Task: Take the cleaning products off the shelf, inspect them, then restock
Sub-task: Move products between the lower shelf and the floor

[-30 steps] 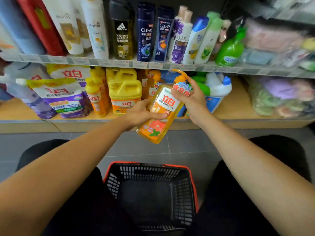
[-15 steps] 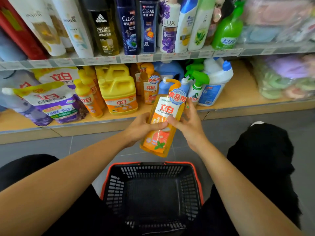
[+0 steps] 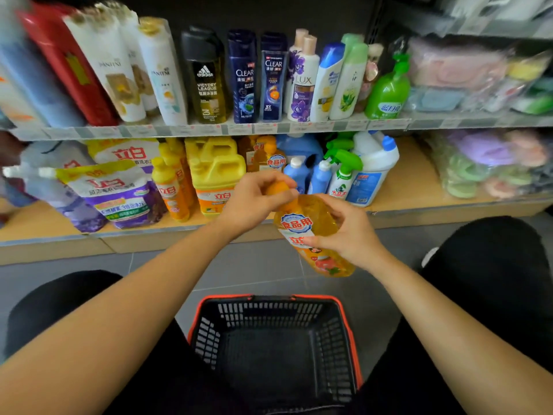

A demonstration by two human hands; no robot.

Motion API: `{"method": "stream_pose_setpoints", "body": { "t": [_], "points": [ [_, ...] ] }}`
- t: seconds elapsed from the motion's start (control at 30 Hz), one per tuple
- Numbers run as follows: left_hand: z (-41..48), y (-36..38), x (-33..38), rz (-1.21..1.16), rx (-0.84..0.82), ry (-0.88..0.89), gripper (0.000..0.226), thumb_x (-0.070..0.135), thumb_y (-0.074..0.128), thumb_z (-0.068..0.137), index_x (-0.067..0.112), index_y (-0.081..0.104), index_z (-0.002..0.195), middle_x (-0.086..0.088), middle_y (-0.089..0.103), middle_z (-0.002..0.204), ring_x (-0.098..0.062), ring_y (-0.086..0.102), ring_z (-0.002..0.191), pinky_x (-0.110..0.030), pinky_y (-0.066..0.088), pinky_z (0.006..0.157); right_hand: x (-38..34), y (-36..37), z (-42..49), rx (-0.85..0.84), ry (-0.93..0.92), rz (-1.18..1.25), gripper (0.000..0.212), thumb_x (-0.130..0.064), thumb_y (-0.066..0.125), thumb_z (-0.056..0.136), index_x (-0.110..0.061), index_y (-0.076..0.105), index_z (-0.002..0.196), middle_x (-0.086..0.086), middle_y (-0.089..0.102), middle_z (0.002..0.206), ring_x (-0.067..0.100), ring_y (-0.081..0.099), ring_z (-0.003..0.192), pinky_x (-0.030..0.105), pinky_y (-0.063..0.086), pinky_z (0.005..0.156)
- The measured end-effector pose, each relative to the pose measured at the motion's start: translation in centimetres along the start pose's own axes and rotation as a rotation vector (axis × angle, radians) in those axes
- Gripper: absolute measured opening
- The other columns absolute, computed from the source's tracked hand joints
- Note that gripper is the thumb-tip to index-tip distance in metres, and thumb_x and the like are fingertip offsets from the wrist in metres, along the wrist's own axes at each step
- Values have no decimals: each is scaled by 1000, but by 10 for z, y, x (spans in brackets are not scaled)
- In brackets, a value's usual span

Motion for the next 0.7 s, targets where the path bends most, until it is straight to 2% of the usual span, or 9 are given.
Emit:
{"method": "stream_pose_setpoints", "body": {
  "t": [0.07, 0.13, 0.23, 0.33, 0.4, 0.5, 0.57, 0.63, 0.7],
  "points": [
    [-2, -5, 0, 116, -20, 1, 12, 13, 76, 90, 6, 74, 99, -9, 73, 94, -12, 70, 78, -26, 58, 65, -5, 4, -2, -5, -41, -85, 69, -21, 95, 63, -35, 64, 123, -19, 72, 114, 0, 66, 108, 15, 50, 92],
    [-4, -6, -3, 244, -33, 16, 13, 18, 78, 88, 8, 76, 95, -11, 75, 90, -22, 70, 77, -35, 59, 68, -3, 9, -3, -8, -44, -153, 73, -22, 94, 64, -30, 63, 130, -16, 72, 115, 1, 65, 109, 19, 51, 95],
    [-8, -7, -10, 373, -39, 35, 13, 26, 80, 86, 15, 78, 93, 8, 71, 82, -2, 61, 68, -24, 50, 66, 8, 10, -5, -7, -52, -206, 81, -25, 93, 65, -33, 57, 138, -16, 70, 120, -2, 63, 111, 21, 50, 96],
    [-14, 1, -11, 456, -75, 57, 14, 27, 79, 87, 20, 76, 98, 15, 69, 92, 5, 62, 79, -14, 47, 71, 15, 9, -3, -9, -57, -217, 83, -25, 94, 64, -46, 56, 135, -27, 68, 114, -8, 63, 100, 15, 53, 86],
    [-16, 4, -6, 441, -91, 86, 13, 19, 79, 88, 21, 74, 100, 11, 70, 97, 3, 65, 86, -16, 50, 75, 18, 10, 0, -49, -54, -159, 82, -26, 93, 63, -57, 55, 129, -32, 67, 109, -10, 65, 92, 12, 53, 78],
    [-30, -1, -1, 386, -108, 89, 23, 8, 78, 87, 18, 73, 107, -5, 71, 114, -13, 68, 104, -29, 58, 84, 17, 14, 6, -131, -72, -39, 79, -28, 93, 61, -44, 59, 131, -27, 69, 115, -6, 63, 109, 16, 49, 93],
    [-44, -10, 0, 327, -133, 46, 31, 7, 77, 87, 24, 70, 113, -5, 69, 121, -16, 66, 112, -29, 58, 86, 15, 17, 9, -220, -98, 2, 77, -31, 93, 60, -47, 60, 128, -30, 67, 119, -6, 61, 113, 15, 48, 96],
    [-56, -16, -2, 249, -119, 10, 36, 6, 76, 88, 22, 70, 118, -4, 68, 125, -16, 64, 118, -29, 57, 89, 17, 21, 11, -329, -71, 83, 79, -22, 96, 61, -41, 61, 129, -24, 68, 122, 0, 63, 116, 23, 51, 100],
    [-66, -19, -7, 103, -55, -13, 40, 3, 74, 88, 14, 65, 126, -8, 69, 126, -23, 63, 122, -37, 57, 95, 18, 25, 13, -415, -34, 185, 79, -12, 96, 61, -40, 63, 127, -17, 71, 122, 4, 66, 114, 23, 53, 95]
  ]
}}
Point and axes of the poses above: each hand's wrist, its own z-axis towards the middle knuckle, its own y-axis out of the palm, x = y × z, the point moved 4 cm from there along z, towards the middle knuckle
